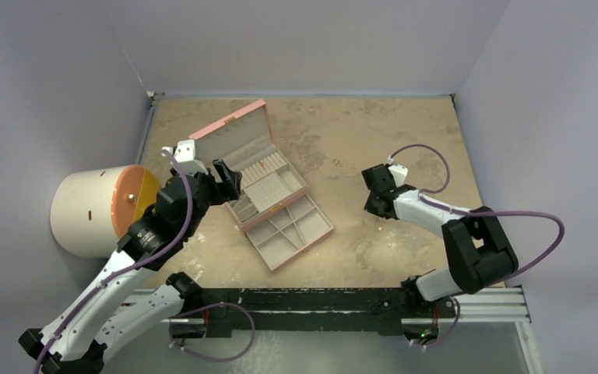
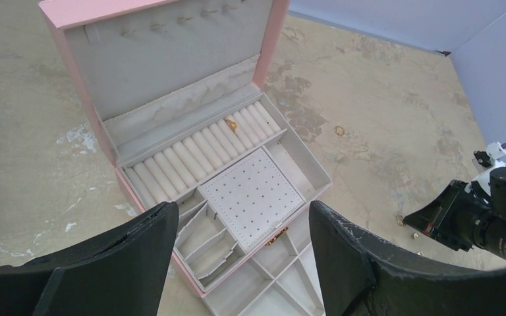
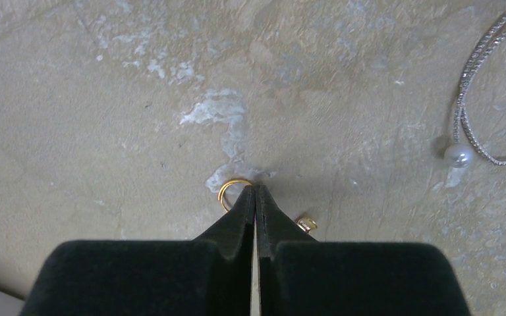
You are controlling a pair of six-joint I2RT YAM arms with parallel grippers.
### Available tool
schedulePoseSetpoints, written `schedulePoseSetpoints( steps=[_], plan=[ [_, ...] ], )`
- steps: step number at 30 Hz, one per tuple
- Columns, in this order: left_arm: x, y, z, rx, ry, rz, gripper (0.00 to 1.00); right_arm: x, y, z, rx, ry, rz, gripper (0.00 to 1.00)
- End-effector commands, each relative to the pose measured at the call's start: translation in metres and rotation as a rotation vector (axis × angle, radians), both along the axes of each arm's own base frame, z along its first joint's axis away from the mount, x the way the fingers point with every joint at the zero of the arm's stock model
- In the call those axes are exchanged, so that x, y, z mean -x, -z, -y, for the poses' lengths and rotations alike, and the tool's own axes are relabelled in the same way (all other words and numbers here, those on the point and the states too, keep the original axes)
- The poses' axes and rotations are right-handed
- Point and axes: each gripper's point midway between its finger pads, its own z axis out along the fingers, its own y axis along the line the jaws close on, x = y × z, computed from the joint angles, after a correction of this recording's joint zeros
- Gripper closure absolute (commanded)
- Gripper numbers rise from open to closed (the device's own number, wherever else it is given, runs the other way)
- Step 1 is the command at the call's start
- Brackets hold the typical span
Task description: Organize the mixed jewelry
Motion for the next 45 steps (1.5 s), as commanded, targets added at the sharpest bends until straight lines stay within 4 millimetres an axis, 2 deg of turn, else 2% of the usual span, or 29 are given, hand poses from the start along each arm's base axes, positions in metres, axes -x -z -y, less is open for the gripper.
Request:
schedulePoseSetpoints(
  steps=[1,7,12,14,16,18,23,31,45],
  plan=[
    [-0.003,-0.01,0.001,0.012,0.008,0.039,0.28,0.002,-0.017,-0.011,-0.025,-0.074,0.033,1.0],
    [-0.003,-0.007,0.004,0.022,0.015,0.029,0.28,-0.002,-0.052,-0.036,-0.038,-0.2,0.134,1.0],
    [-0.003,-0.008,0.006,0.033,0.02,0.028,0.27,0.001,-0.067,-0.039,0.012,-0.21,0.148,1.0],
    [-0.003,-0.008,0.007,0.036,0.024,0.029,0.28,0.005,-0.065,-0.033,0.025,-0.171,0.14,1.0],
    [-0.003,-0.008,0.007,0.038,0.026,0.029,0.28,0.009,-0.059,-0.025,0.043,-0.127,0.128,0.88],
    [-0.003,-0.009,0.008,0.038,0.028,0.03,0.28,0.014,-0.051,-0.022,0.041,-0.089,0.104,0.81],
    [-0.002,-0.007,0.009,0.036,0.034,0.025,0.27,0.019,-0.032,-0.018,0.031,-0.019,0.083,0.71],
    [-0.001,-0.007,0.007,0.032,0.03,0.028,0.26,0.016,-0.012,-0.016,0.02,0.05,0.07,0.72],
    [-0.002,-0.006,0.008,0.03,0.036,0.026,0.25,0.005,-0.019,-0.003,-0.012,0.093,0.115,0.72]
  ],
)
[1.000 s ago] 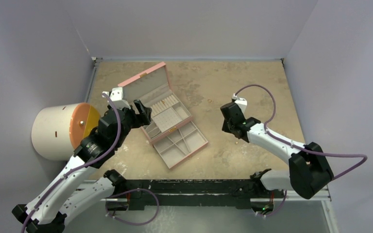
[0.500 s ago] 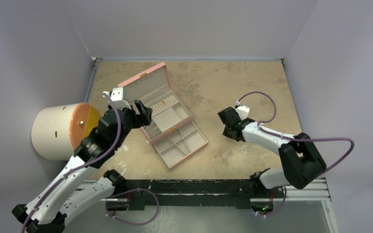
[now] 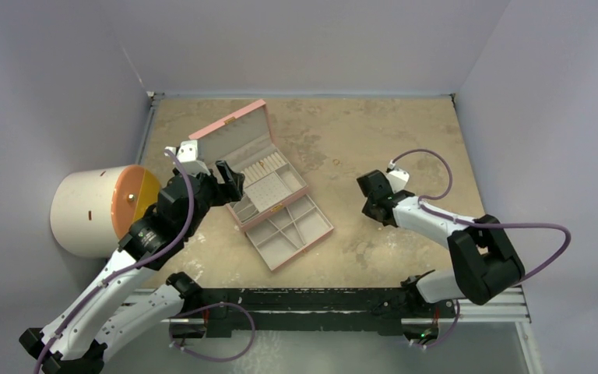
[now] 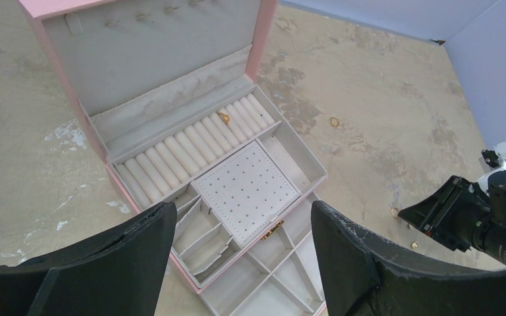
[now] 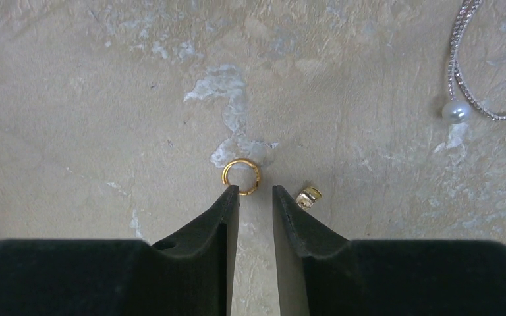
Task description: Organize the mixed jewelry
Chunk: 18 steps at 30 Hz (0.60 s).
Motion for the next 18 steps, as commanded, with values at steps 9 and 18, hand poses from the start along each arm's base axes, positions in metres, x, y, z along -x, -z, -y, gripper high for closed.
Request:
schedulePoseSetpoints(
  steps=[9,18],
  plan=[
    [-0.003,-0.011,0.002,0.026,0.003,0.041,0.25,-0.012,-0.003,0.006,-0.006,0.047,0.048,0.74],
    [-0.003,-0.011,0.002,0.026,0.004,0.041,0.25,-0.008,0.004,0.007,-0.001,0.046,0.025,0.77]
  ],
)
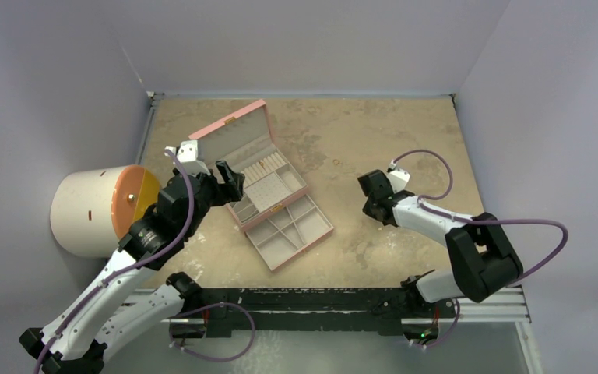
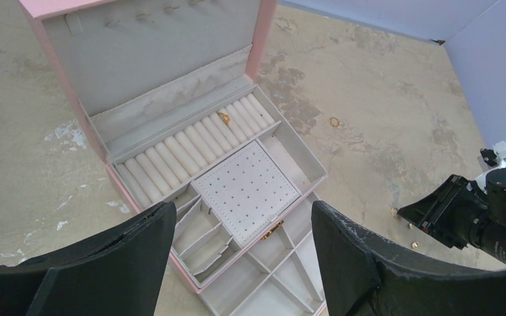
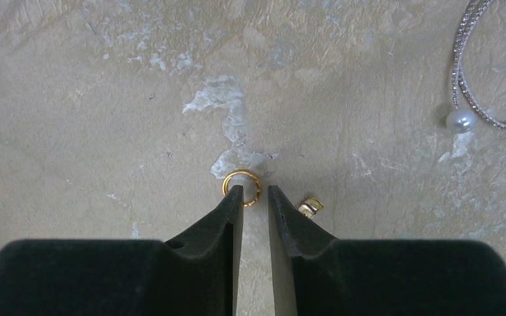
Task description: Organize the mixed jewelry
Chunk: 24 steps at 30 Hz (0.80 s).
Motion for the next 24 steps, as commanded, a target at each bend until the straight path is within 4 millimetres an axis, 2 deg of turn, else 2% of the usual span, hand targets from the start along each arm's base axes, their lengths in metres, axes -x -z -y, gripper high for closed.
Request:
schedulePoseSetpoints(
  steps=[1,12,24],
  plan=[
    [-0.003,-0.011,0.002,0.025,0.004,0.04,0.25,0.0,0.003,0.005,0.012,0.026,0.009,0.78],
    [-0.002,-0.012,0.001,0.028,0.003,0.045,0.25,0.007,0.016,0.01,0.043,0.023,-0.036,0.81],
    [-0.001,-0.014,0.0,0.028,0.001,0.05,0.25,0.004,0.016,0.012,0.078,0.019,-0.06,0.87]
  ],
)
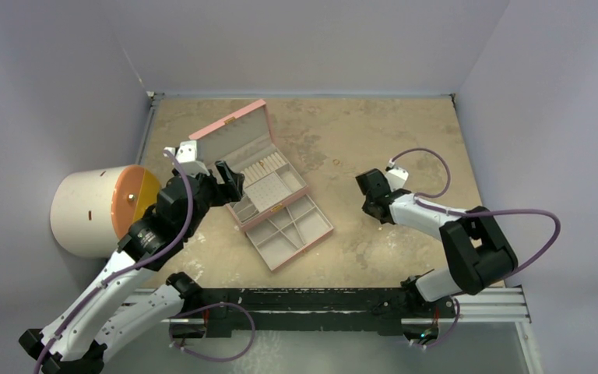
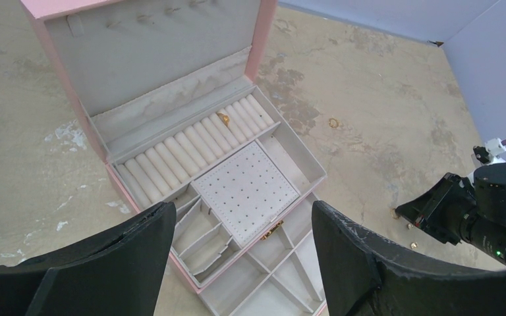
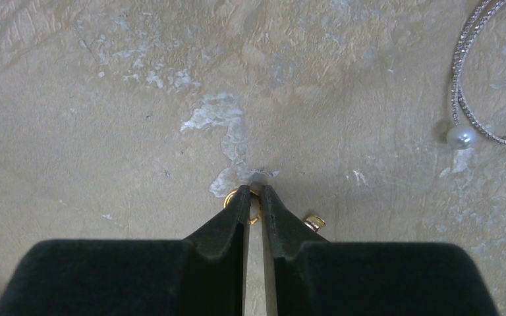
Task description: Organize the mixed jewelry
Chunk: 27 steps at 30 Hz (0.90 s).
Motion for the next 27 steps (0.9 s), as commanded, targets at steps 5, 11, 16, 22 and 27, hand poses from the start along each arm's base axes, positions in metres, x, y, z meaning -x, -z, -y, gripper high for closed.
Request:
schedulePoseSetpoints(
  steps=[5,11,16,22,27],
  plan=[
    [-0.002,-0.014,0.0,0.025,0.003,0.05,0.25,0.013,0.011,0.009,0.046,-0.003,-0.074,0.89],
    [-0.001,-0.016,0.0,0.028,0.005,0.054,0.25,0.02,0.012,0.006,0.039,-0.016,-0.093,0.89],
    [-0.001,-0.016,0.0,0.031,0.005,0.054,0.24,0.023,0.01,0.004,0.036,-0.025,-0.094,0.88],
    [-0.001,-0.015,0.001,0.03,0.01,0.051,0.24,0.025,0.007,0.003,0.046,-0.034,-0.097,0.88],
    [-0.001,-0.015,0.001,0.031,0.01,0.053,0.24,0.027,0.009,0.002,0.056,-0.045,-0.11,0.89]
  ],
)
